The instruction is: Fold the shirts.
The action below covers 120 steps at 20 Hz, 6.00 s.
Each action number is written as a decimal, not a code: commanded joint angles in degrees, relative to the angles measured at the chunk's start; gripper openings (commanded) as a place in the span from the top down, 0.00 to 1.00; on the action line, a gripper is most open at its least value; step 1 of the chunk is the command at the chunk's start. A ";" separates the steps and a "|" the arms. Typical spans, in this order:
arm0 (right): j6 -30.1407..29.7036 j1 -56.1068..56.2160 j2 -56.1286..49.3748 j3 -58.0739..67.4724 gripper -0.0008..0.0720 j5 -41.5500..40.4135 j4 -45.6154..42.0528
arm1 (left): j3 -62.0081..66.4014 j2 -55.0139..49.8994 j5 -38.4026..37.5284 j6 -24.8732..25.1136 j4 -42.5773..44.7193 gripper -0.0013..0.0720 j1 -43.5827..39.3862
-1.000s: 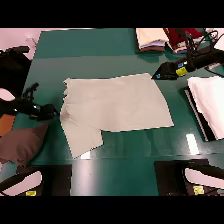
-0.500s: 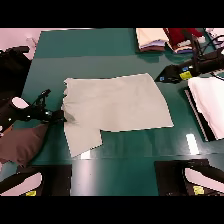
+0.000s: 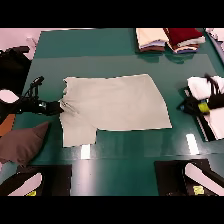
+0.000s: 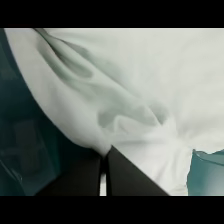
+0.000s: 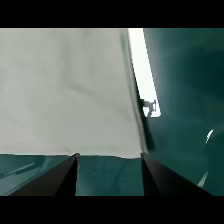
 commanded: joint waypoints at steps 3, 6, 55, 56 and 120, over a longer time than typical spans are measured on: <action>-5.42 -8.66 -2.14 -16.35 0.37 -5.75 6.54 | 0.31 0.50 -0.04 0.04 -0.11 0.95 -0.07; -5.81 -2.69 -5.40 -16.68 0.38 -10.64 9.62 | 0.31 0.50 -0.13 0.00 -0.24 0.95 -0.04; 5.68 18.34 -36.98 62.16 0.97 -4.00 -9.11 | 59.67 -38.27 -2.91 -6.32 10.51 0.95 -4.31; 5.55 18.32 -36.96 63.47 0.97 -2.69 -9.16 | 60.28 -38.27 -5.07 -5.64 10.60 0.95 -3.80; 0.15 2.47 2.29 -18.82 0.48 -8.20 -0.90 | -13.07 8.74 -5.05 -5.55 -2.25 0.95 -8.57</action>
